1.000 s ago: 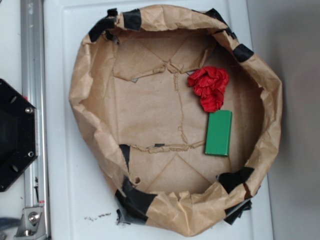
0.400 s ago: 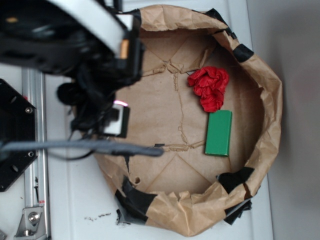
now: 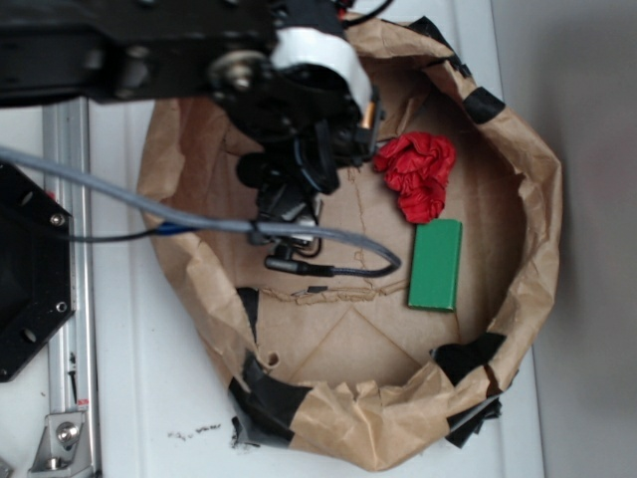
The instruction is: Grab the red paper.
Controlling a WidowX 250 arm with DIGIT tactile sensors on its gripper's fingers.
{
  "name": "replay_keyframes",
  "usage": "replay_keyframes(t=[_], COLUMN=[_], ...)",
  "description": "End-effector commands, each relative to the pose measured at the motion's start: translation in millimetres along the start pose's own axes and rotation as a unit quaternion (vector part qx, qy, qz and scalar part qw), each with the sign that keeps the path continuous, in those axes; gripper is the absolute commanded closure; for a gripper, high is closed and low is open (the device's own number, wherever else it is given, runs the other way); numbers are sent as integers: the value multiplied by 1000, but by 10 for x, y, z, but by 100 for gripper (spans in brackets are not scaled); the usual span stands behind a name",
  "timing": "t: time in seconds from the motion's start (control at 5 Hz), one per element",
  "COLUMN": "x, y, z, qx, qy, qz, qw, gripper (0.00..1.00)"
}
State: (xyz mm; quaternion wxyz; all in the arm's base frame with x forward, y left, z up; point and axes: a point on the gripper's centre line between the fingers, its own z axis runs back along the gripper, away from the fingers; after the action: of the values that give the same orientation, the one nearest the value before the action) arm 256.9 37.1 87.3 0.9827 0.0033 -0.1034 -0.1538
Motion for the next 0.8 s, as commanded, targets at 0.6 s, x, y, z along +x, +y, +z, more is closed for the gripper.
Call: replay_keyframes(t=[0.6], x=[765], y=[55], z=[-746], qx=[103], qy=[20], qz=[-69], qw=[992], gripper=[0])
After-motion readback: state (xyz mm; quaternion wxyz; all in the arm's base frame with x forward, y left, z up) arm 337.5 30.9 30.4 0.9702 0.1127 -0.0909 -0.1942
